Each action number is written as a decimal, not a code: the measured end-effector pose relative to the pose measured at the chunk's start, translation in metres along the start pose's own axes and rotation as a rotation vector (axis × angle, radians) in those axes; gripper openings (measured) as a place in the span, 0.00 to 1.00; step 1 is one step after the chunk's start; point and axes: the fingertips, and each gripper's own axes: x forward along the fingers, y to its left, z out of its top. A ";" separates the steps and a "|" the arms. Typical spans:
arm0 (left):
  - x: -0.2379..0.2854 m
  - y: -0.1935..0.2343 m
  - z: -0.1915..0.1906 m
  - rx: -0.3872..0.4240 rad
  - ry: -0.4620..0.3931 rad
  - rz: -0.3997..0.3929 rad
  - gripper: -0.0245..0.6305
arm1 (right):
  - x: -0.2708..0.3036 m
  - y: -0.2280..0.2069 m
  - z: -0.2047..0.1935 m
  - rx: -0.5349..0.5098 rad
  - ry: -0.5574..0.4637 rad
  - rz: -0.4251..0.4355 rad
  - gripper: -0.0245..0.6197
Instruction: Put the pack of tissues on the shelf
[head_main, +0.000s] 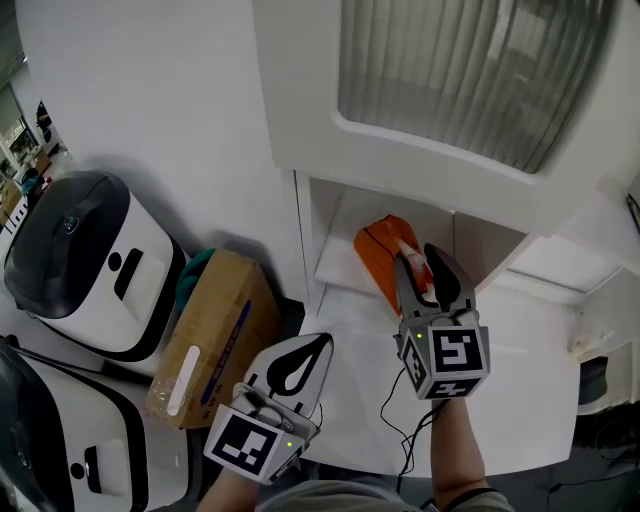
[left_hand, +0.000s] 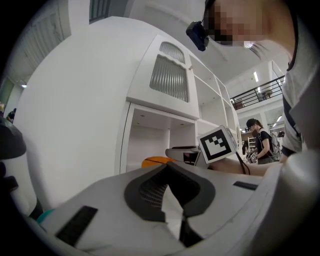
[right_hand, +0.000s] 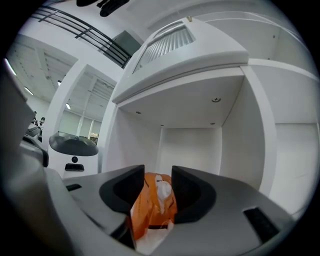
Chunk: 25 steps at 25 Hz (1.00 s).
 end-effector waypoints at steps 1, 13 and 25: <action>0.000 0.000 0.001 0.009 -0.013 -0.002 0.08 | -0.002 0.001 0.000 0.001 -0.002 0.000 0.34; -0.008 -0.022 0.013 0.029 -0.071 -0.084 0.08 | -0.045 0.020 -0.001 0.033 0.009 0.043 0.30; -0.011 -0.075 0.017 0.037 -0.097 -0.266 0.08 | -0.124 0.046 0.001 0.044 0.020 0.056 0.25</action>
